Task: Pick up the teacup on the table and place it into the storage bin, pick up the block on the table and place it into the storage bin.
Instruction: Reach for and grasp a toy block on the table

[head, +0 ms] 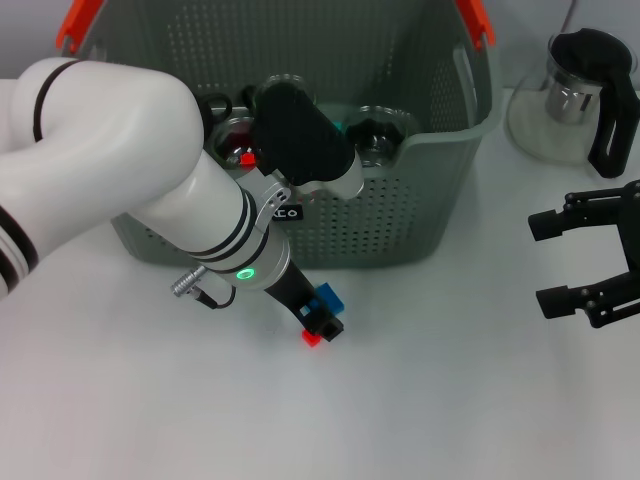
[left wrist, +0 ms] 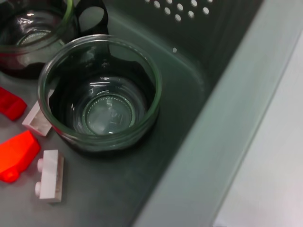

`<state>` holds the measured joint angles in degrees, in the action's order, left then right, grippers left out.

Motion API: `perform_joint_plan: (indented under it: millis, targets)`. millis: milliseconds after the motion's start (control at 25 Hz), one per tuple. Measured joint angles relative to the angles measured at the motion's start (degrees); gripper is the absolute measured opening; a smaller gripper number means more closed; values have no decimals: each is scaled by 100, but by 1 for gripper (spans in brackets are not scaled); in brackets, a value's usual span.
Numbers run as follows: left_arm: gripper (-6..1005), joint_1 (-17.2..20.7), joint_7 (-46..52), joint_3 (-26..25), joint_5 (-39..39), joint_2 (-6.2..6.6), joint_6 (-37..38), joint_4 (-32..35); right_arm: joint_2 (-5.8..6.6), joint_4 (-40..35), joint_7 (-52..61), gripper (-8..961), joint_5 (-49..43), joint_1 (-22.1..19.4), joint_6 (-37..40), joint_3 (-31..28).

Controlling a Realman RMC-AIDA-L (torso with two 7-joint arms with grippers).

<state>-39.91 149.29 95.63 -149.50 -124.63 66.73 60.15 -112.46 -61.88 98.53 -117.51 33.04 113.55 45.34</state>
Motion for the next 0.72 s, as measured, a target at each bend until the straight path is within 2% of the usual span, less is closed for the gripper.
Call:
perform_joint_plan:
  millis: [400, 720]
  targets:
    - [437, 1, -13, 16, 0, 0, -47, -3, -14, 0, -1, 945, 0, -5, 0, 1]
    - [449, -4, -15, 185, 12, 0, -32, 13, -13, 0, -1, 945, 0, -9, 0, 1]
